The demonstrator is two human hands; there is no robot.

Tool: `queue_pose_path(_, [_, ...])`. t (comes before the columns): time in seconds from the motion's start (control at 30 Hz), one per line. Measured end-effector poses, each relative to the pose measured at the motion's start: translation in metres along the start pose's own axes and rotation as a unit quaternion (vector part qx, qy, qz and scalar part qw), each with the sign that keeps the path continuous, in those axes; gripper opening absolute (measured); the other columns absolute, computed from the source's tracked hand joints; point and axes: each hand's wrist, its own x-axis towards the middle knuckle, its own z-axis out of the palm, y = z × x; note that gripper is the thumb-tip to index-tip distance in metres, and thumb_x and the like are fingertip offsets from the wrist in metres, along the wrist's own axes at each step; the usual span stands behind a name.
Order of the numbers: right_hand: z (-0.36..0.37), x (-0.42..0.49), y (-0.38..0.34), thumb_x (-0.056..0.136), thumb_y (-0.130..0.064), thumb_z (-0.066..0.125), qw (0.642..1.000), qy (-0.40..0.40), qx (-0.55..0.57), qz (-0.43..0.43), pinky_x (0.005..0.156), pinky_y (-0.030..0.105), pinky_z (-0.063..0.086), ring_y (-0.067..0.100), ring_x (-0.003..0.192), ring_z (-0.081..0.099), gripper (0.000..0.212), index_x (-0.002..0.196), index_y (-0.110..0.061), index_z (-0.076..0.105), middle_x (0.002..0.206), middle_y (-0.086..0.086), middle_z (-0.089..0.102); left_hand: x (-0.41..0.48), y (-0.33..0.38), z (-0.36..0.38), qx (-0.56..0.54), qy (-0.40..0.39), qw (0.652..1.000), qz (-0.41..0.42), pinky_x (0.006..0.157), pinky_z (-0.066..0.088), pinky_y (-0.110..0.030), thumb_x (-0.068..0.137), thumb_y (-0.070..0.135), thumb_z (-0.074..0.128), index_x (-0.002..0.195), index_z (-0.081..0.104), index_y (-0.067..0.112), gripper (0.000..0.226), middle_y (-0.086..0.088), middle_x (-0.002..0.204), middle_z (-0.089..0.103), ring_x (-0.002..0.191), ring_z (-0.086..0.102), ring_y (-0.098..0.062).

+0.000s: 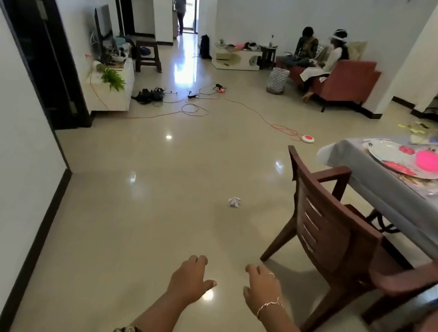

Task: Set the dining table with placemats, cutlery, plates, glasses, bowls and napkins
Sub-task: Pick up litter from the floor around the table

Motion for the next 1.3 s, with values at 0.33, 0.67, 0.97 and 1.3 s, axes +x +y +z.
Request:
queue_pose_path(0.33, [-0.03,0.224,-0.015,0.091,-0.025,0.048,1.0,-0.02,-0.008,0.005,0.096,0.032,0.039,0.024,0.118,0.046,0.042,0.131,-0.02,0.037,0.128,0.004,0.042,0.216,-0.04,-0.07,-0.022,-0.007,1.0,-0.013,0.092,0.041,-0.029,0.09,0.044,0.055,0.132,0.039,0.015,0.054,-0.002,0.135,0.044,0.121,0.047,-0.019])
queue_pose_path(0.67, [-0.083,0.471,-0.034,0.09,-0.026,0.049,0.995,-0.047,0.036,0.08,0.093,0.03,0.039,0.025,0.117,0.047,0.045,0.133,-0.02,0.037,0.129,0.005,0.043,0.477,-0.074,-0.169,0.014,-0.055,0.998,0.009,0.093,0.042,-0.03,0.089,0.043,0.056,0.131,0.04,0.014,0.053,-0.004,0.133,0.045,0.12,0.047,-0.021])
queue_pose_path(0.97, [-0.075,0.638,0.028,0.09,-0.026,0.049,0.978,-0.121,0.055,0.158,0.094,0.033,0.042,0.026,0.119,0.045,0.044,0.132,-0.019,0.037,0.13,0.007,0.041,0.685,-0.034,-0.174,0.029,-0.126,0.99,0.056,0.09,0.042,-0.03,0.089,0.042,0.056,0.131,0.04,0.013,0.053,-0.006,0.133,0.044,0.118,0.049,-0.023])
queue_pose_path(1.3, [-0.114,0.827,0.119,0.09,-0.025,0.051,0.961,-0.197,0.06,0.185,0.098,0.035,0.04,0.029,0.12,0.046,0.045,0.133,-0.016,0.038,0.131,0.009,0.043,0.897,0.023,-0.202,0.049,-0.173,0.98,0.079,0.091,0.04,-0.028,0.088,0.042,0.058,0.132,0.041,0.015,0.054,-0.004,0.132,0.045,0.12,0.048,-0.02])
